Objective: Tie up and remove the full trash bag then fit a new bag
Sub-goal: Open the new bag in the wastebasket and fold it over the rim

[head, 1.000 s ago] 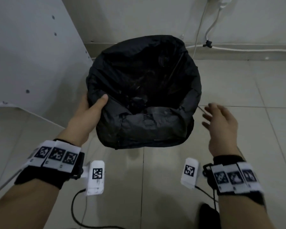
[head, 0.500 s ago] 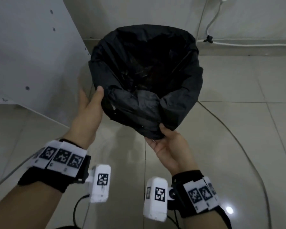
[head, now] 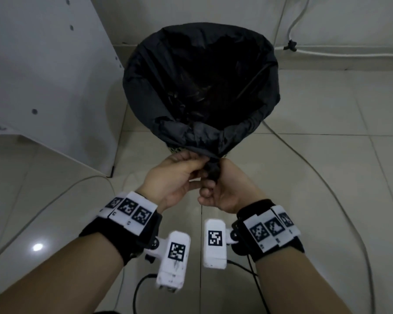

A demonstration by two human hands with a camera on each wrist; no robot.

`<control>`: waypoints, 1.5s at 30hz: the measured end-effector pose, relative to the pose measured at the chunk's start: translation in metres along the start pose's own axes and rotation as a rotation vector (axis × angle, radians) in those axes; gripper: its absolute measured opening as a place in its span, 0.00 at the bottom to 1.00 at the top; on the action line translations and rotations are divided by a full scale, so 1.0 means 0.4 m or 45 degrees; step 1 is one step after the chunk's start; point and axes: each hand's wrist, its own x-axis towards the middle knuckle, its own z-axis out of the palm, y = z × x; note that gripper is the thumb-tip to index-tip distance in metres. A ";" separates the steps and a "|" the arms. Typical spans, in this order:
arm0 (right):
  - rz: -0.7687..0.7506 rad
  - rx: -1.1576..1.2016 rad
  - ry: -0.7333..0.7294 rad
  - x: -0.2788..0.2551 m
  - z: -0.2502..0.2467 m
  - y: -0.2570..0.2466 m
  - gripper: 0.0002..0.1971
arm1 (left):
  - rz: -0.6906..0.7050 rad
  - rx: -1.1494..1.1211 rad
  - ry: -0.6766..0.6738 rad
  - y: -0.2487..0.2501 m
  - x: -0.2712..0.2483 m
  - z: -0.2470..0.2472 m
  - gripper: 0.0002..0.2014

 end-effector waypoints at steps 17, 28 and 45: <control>-0.884 -0.050 0.331 -0.023 -0.038 0.010 0.12 | 0.273 0.073 0.022 0.031 0.005 -0.048 0.11; -0.339 0.280 0.182 -0.025 -0.013 0.029 0.08 | 0.024 0.016 0.061 -0.007 0.016 0.010 0.11; -1.289 -0.680 0.597 -0.019 -0.029 0.045 0.07 | 0.260 -0.080 0.053 0.041 0.023 -0.002 0.11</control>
